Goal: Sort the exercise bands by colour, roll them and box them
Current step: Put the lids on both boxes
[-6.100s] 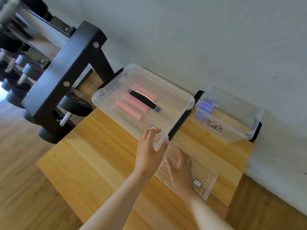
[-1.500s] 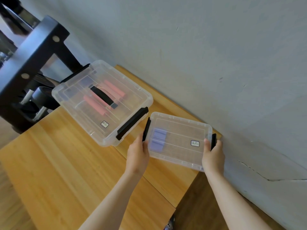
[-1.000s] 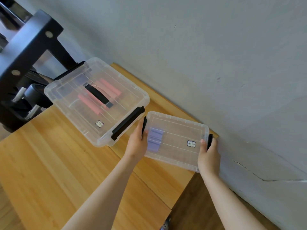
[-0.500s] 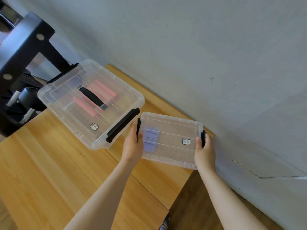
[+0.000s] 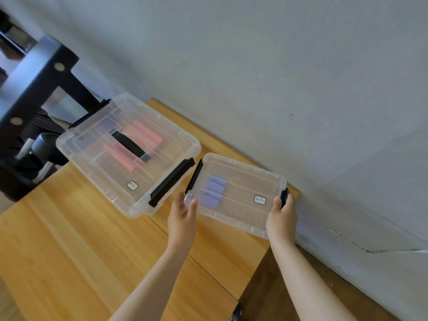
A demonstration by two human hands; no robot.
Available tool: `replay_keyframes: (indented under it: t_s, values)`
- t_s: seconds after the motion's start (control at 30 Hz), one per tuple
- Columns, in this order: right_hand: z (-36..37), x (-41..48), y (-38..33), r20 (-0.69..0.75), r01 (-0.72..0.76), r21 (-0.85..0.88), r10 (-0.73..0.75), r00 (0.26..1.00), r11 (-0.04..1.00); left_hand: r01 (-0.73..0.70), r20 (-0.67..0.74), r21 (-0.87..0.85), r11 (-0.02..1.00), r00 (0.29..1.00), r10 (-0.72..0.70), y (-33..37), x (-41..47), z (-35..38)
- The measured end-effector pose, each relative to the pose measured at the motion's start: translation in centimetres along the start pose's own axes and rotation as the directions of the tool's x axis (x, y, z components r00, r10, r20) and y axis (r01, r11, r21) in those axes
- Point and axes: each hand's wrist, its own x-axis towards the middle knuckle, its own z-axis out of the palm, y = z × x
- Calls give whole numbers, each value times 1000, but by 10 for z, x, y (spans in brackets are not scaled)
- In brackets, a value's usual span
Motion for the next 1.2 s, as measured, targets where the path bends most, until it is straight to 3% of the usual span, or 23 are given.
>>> replay_keyframes:
  t_s: [0.1, 0.37, 0.5, 0.83, 0.9, 1.03, 1.2]
  values:
    - [3, -1, 0, -51, -12, 40, 14, 999, 999, 125, 26, -105, 987, 992, -123, 3, 0, 9]
    - [9, 28, -12, -105, -113, 252, 143, 984, 961, 209, 147, -143, 967, 971, -188, 39, 55, 46]
    - [5, 50, -14, -79, -121, 293, 150, 986, 948, 217, 193, -109, 970, 962, -194, 52, 72, 58]
    - [2, 58, -22, -48, -139, 303, 161, 986, 943, 235, 154, 49, 971, 958, -240, 77, 75, 69]
    - [-4, 54, -25, -87, -75, 218, 96, 992, 973, 216, 152, 62, 974, 963, -223, 77, 72, 68]
    - [-9, 34, -40, -172, 210, 0, -207, 963, 978, 142, 159, 60, 988, 976, -150, 80, 54, 62]
    - [24, 6, -66, -21, 388, -98, -392, 920, 916, -41, 146, 75, 996, 989, 30, 92, 35, 32]
